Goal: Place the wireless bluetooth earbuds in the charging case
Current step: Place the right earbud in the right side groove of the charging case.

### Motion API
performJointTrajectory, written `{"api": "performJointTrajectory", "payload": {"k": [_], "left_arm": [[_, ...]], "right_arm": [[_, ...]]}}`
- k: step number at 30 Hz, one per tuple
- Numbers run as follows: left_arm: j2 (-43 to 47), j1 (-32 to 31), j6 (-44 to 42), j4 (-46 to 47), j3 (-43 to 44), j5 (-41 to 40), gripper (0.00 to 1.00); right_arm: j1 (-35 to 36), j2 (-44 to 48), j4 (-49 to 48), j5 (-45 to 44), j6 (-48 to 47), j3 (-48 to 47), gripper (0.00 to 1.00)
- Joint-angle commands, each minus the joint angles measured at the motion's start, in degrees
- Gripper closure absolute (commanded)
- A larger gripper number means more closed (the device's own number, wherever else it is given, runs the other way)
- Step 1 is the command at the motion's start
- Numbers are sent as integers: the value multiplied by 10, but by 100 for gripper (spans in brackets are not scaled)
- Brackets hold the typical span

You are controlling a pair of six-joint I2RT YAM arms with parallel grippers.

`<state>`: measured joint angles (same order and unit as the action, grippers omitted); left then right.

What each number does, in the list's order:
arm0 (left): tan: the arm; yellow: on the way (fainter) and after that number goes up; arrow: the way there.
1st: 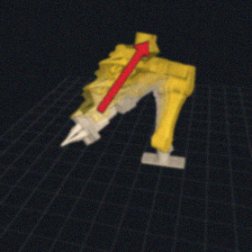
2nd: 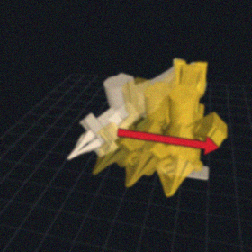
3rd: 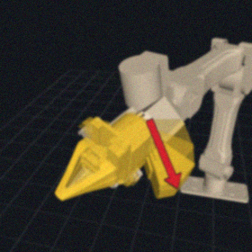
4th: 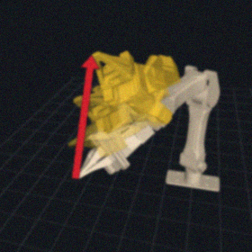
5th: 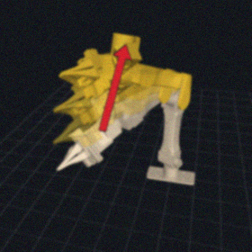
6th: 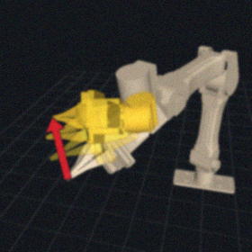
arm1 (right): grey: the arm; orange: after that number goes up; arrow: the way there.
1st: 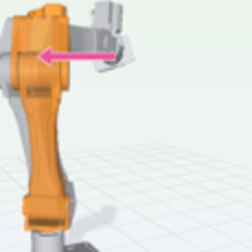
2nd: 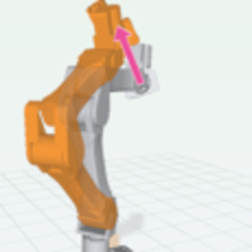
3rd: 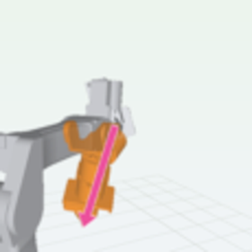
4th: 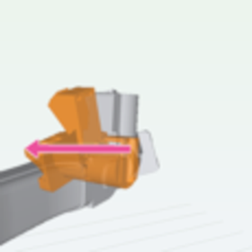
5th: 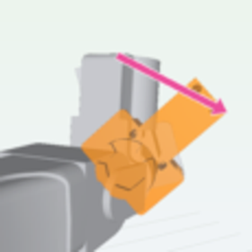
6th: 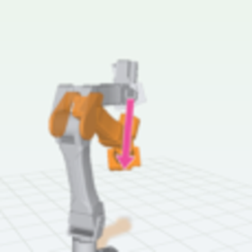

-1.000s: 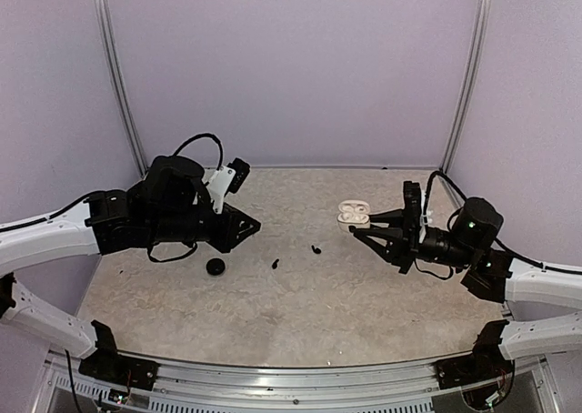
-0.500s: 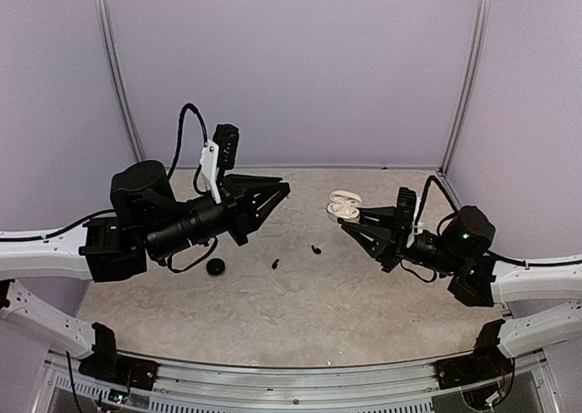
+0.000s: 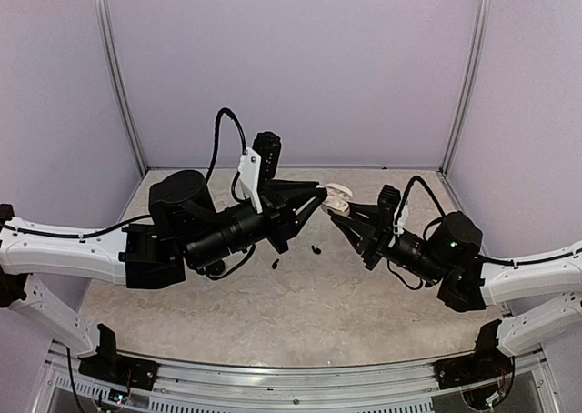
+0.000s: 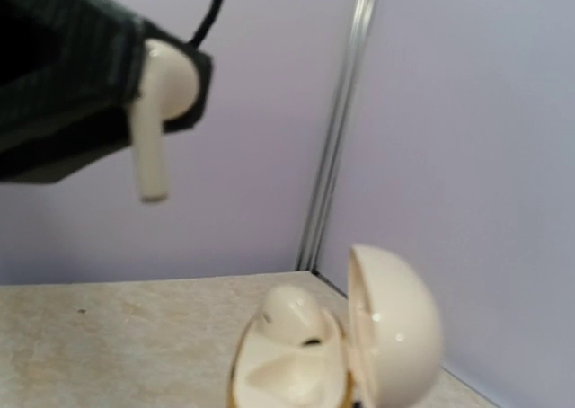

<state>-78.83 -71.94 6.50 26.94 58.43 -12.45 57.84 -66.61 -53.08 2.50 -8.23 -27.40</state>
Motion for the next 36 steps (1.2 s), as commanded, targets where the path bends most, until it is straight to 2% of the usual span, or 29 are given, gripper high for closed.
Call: {"api": "performJointTrajectory", "payload": {"k": [1, 36], "left_arm": [[-15, -5, -10, 43, 23, -8, 91], [-72, -6, -21, 34, 60, -32, 91]], "right_arm": [[14, -5, -27, -51, 20, -25, 100], [61, -13, -14, -112, -7, -52, 100]]}}
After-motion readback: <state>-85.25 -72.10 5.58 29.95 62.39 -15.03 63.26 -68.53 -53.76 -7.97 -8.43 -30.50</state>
